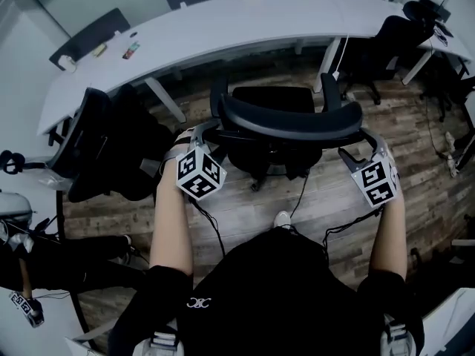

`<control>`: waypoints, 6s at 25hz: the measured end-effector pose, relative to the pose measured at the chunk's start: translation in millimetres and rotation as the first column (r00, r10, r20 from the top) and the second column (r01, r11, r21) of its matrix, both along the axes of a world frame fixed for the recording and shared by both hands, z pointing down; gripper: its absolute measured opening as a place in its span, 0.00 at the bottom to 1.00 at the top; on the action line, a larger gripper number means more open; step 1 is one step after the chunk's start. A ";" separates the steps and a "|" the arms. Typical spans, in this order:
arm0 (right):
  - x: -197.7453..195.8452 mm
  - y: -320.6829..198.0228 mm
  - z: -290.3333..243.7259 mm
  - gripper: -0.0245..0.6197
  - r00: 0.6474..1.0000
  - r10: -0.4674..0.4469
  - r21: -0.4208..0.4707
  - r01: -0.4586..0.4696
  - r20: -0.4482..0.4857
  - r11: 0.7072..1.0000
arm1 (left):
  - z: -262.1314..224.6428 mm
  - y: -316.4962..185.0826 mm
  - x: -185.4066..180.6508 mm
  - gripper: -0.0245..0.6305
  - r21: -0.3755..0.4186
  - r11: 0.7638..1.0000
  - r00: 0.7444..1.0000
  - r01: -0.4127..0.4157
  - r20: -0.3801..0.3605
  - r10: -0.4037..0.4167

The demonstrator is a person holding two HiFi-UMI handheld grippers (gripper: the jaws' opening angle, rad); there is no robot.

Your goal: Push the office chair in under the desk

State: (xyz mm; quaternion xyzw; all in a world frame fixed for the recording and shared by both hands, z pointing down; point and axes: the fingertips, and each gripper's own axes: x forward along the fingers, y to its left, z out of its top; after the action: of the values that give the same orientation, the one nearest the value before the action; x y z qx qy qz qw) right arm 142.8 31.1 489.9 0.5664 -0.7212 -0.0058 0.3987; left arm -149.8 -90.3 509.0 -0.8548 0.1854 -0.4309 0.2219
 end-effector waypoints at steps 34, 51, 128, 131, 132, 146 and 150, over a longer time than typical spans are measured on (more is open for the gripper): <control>43.3 -101.5 17.2 0.52 0.983 -0.178 -0.075 0.180 0.038 0.981 | 2.9 -60.1 25.6 0.38 -0.032 0.988 0.988 0.150 -0.021 -0.151; 82.6 -178.3 18.7 0.53 0.978 -0.202 -0.110 0.206 0.050 0.972 | 0.6 -117.7 61.2 0.38 -0.014 0.986 0.982 0.168 -0.089 -0.169; 140.8 -609.1 7.6 0.53 0.940 -0.342 -0.135 0.338 -0.009 0.931 | -7.2 -506.5 113.4 0.39 0.007 0.948 0.943 0.318 -0.112 -0.315; 139.7 -620.6 7.4 0.53 0.943 -0.332 -0.136 0.327 -0.017 0.935 | -7.3 -521.4 112.6 0.39 -0.003 0.946 0.942 0.323 -0.098 -0.322; 140.2 -621.4 8.2 0.53 0.945 -0.326 -0.133 0.321 -0.020 0.938 | -6.6 -523.3 113.2 0.39 -0.002 0.946 0.942 0.324 -0.098 -0.322; 137.2 -636.3 13.9 0.51 0.950 -0.280 -0.128 0.262 -0.142 0.956 | -6.0 -551.4 108.8 0.39 -0.019 0.951 0.949 0.308 -0.070 -0.308; 137.5 -635.9 14.8 0.51 0.951 -0.272 -0.133 0.254 -0.146 0.958 | -6.2 -551.2 108.9 0.39 -0.025 0.955 0.952 0.297 -0.066 -0.298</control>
State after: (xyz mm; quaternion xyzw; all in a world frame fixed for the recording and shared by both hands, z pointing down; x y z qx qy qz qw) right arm 280.3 -604.8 504.7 0.4393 -0.7546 -0.0642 0.4833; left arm -40.8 -641.5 502.8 -0.8332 0.3161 -0.4310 0.1416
